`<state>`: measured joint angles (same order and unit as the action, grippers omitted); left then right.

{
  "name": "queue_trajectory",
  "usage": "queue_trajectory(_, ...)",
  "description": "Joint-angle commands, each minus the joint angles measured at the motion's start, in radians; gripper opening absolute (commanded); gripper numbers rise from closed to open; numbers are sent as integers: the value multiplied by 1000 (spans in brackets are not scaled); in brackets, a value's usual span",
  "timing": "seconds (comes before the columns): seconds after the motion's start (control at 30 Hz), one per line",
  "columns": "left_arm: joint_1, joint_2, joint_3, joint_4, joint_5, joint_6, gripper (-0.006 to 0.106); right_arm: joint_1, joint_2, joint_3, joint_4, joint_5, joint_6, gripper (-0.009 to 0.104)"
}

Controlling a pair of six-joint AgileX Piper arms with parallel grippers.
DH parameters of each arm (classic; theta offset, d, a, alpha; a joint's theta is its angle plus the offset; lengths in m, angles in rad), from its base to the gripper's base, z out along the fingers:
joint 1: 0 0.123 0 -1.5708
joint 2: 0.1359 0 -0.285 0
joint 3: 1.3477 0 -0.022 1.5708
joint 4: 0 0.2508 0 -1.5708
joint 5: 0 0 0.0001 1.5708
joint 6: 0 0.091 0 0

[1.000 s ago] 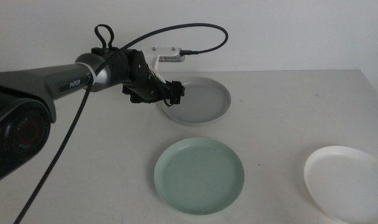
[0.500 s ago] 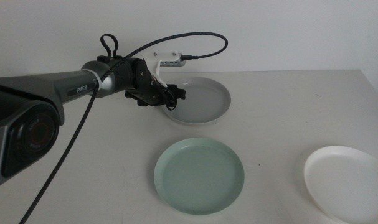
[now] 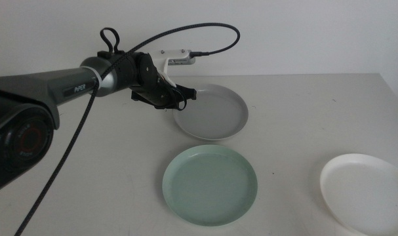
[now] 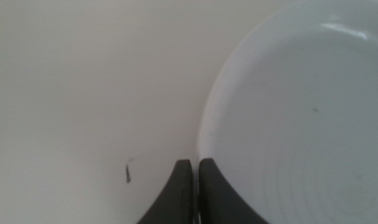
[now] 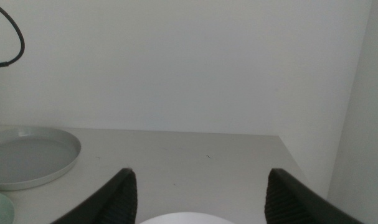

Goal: Stack the three bowls on top of each other.

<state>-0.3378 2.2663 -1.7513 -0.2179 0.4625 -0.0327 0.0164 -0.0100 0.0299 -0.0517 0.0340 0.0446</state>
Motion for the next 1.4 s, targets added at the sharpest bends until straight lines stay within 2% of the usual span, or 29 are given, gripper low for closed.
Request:
queue_trajectory(0.0, -6, -125, -24, 19, 17, 15, 0, -4, -26, -8, -13, -73, -5, 52)
queue_trajectory(0.1, -19, -210, 33, 15, 23, 2, 0, -4, -26, -8, -13, -73, -5, 52)
queue_trajectory(0.33, -55, -490, 369, 12, -139, -88, 0, -4, -26, -8, -13, -73, -5, 52)
queue_trajectory(0.53, -86, -656, 596, -4, -180, -105, 0, -4, -26, -8, -13, -73, -5, 52)
queue_trajectory(0.83, -125, -702, 749, -57, -200, -105, 0, -4, -26, -8, -13, -73, -5, 52)
queue_trajectory(1.37, -134, -701, 859, -103, -245, -105, 0, -4, -26, -8, -13, -73, -5, 52)
